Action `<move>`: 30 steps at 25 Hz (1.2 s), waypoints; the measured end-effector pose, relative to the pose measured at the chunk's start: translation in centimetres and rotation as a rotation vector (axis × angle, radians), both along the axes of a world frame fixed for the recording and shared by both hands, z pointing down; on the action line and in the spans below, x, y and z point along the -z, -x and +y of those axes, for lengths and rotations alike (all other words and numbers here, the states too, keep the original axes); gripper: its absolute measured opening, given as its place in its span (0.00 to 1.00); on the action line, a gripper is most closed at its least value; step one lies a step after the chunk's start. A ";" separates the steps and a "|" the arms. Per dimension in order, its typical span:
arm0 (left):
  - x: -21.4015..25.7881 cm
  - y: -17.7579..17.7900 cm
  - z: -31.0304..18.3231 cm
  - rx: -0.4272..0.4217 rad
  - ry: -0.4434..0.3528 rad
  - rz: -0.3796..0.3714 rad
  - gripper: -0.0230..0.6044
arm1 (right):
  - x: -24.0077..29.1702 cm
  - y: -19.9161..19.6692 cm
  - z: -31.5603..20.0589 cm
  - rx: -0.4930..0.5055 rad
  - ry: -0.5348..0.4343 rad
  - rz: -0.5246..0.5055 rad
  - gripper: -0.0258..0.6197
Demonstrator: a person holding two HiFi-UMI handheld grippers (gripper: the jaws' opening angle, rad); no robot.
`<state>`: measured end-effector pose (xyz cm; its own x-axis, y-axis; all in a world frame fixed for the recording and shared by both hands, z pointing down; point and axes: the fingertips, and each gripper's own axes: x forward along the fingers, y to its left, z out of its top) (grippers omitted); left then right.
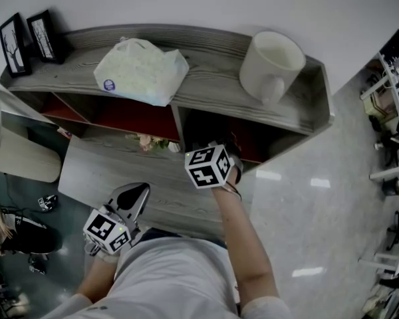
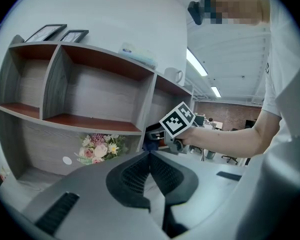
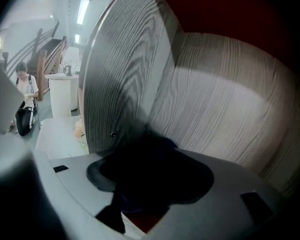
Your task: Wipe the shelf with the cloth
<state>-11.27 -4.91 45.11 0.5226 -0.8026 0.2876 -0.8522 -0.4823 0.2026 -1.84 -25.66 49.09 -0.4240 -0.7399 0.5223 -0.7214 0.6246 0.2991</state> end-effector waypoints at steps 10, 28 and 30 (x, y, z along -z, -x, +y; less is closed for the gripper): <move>-0.2 -0.3 -0.8 -0.016 0.004 0.002 0.06 | -2.0 -0.5 0.4 -0.008 0.041 0.060 0.26; -0.3 -5.7 -2.9 -0.228 -0.007 0.022 0.06 | -2.2 -11.2 2.2 -0.248 0.065 0.014 0.23; -0.3 -6.3 -3.0 -0.249 -0.007 0.025 0.06 | -2.2 -12.3 2.5 -0.277 0.065 0.016 0.23</move>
